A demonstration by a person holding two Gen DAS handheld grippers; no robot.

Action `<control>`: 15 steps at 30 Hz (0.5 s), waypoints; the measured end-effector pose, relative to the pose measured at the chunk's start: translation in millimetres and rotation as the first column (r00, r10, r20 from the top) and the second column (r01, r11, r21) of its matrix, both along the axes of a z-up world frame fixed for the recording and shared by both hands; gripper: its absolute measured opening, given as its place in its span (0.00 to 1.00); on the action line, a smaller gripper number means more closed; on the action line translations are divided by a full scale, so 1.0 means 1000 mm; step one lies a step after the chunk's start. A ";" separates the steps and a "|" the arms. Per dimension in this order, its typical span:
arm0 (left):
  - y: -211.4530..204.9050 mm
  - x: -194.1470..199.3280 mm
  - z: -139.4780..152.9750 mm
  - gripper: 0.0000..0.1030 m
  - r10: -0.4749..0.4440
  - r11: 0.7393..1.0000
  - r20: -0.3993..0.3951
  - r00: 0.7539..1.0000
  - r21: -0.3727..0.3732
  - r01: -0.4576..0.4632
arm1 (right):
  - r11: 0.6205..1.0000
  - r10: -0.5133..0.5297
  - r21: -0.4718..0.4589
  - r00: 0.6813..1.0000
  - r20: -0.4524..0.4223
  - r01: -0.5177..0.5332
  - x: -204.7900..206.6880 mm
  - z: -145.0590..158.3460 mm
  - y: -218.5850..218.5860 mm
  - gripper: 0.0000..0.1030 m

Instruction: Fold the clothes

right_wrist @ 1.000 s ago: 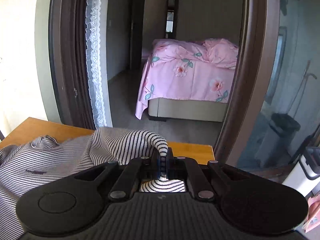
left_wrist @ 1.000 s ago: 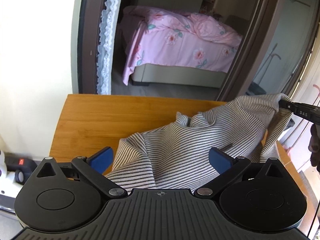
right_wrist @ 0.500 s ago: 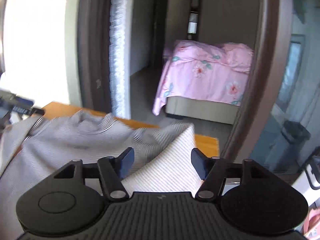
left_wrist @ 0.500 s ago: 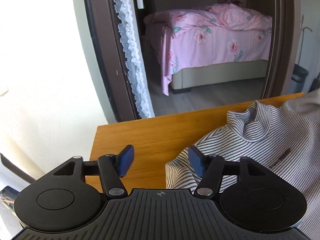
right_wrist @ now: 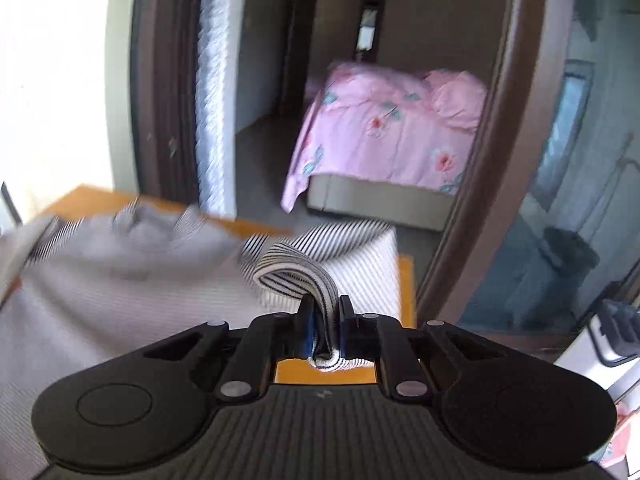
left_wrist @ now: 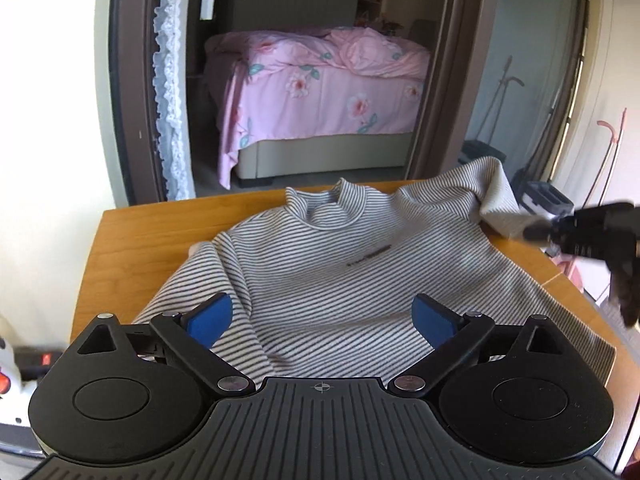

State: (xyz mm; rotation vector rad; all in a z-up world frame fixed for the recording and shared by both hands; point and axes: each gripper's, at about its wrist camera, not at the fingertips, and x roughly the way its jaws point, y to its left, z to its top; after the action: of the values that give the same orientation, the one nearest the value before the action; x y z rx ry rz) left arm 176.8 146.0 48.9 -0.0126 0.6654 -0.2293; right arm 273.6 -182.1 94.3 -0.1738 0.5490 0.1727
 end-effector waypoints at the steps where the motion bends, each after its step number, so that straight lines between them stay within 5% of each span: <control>1: 0.004 -0.005 -0.001 0.98 0.008 1.000 0.001 1.000 0.005 -0.008 | 0.999 -0.034 0.022 0.999 0.043 0.033 0.004 0.021 -0.009 0.10; 7: 0.032 -0.027 0.002 1.00 0.051 0.998 0.017 0.999 -0.033 -0.051 | 0.996 -0.036 0.091 0.982 0.184 0.019 0.016 0.107 -0.002 0.10; 15: 0.067 -0.055 0.007 1.00 0.118 0.992 0.026 0.993 -0.053 -0.117 | 0.958 0.155 0.209 0.969 0.193 -0.195 0.031 0.122 0.090 0.10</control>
State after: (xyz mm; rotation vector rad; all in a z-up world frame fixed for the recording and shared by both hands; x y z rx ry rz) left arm 121.6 212.5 55.4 -0.0976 0.6272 -0.1332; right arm 304.9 -92.2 215.9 -0.0142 0.3350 0.3878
